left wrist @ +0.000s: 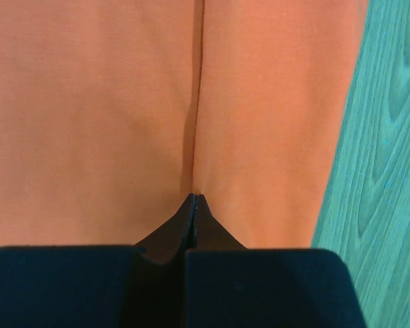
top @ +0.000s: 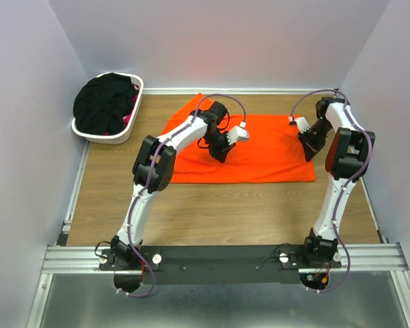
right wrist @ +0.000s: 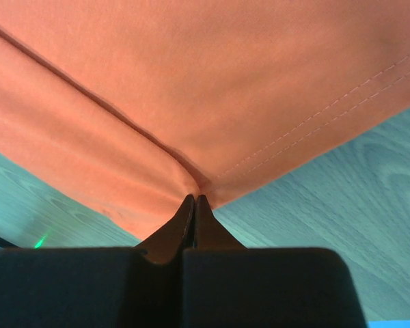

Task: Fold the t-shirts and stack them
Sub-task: Fold the tshirt

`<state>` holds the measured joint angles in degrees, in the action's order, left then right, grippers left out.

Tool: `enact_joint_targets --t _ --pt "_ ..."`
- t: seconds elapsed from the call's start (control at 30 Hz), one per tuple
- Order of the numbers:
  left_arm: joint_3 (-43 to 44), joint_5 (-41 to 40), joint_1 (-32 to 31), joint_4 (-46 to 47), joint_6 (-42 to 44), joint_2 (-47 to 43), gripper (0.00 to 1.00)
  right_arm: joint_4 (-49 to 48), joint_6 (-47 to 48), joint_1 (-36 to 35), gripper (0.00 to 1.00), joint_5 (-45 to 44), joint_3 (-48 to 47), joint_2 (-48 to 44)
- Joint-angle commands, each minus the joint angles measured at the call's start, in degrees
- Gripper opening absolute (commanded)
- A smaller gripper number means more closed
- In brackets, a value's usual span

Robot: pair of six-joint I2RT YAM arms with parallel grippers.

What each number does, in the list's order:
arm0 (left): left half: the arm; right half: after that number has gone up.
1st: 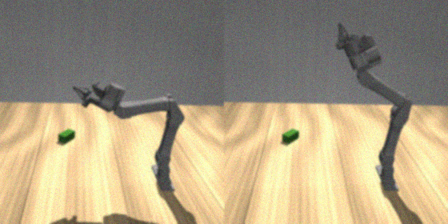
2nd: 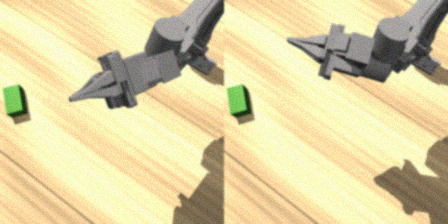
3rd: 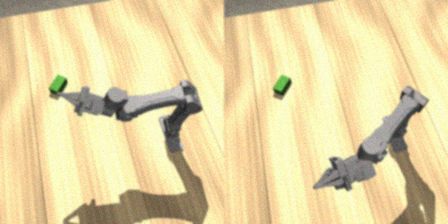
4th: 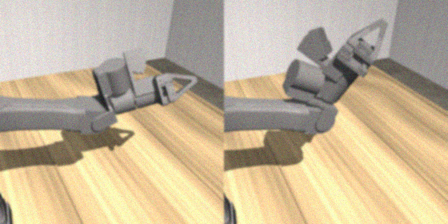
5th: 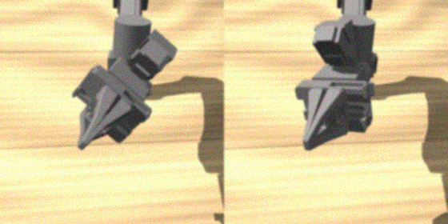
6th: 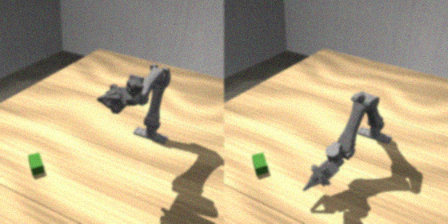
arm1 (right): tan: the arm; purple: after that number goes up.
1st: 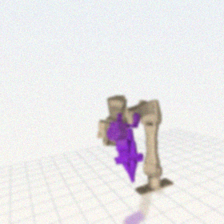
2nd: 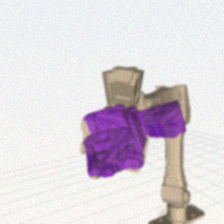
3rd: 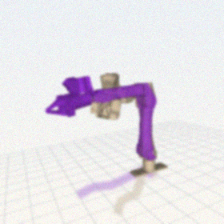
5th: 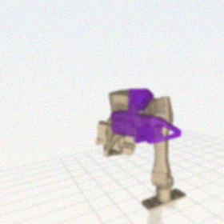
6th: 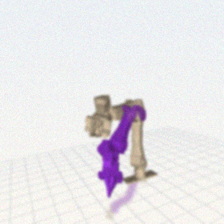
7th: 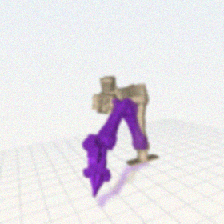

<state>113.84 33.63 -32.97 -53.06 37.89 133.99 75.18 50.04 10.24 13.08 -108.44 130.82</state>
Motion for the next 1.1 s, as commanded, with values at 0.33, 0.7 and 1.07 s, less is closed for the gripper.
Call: enact_joint_targets --t 0.33,0.7,1.07 --pt "0.2 -1.4 2.3 0.8 0.0 -3.7 0.0 0.3 0.0 0.4 0.0 1.7 -3.7 -0.5" --pt "3.0 -2.3 4.0 2.1 -2.6 -2.1 0.41 -1.2 -1.0 0.6 0.55 0.8 -4.2 1.5" --pt "13.2 -1.4 19.6 17.1 -18.1 -5.8 0.46 -8.4 -13.4 2.5 0.67 9.7 -21.7 7.0"
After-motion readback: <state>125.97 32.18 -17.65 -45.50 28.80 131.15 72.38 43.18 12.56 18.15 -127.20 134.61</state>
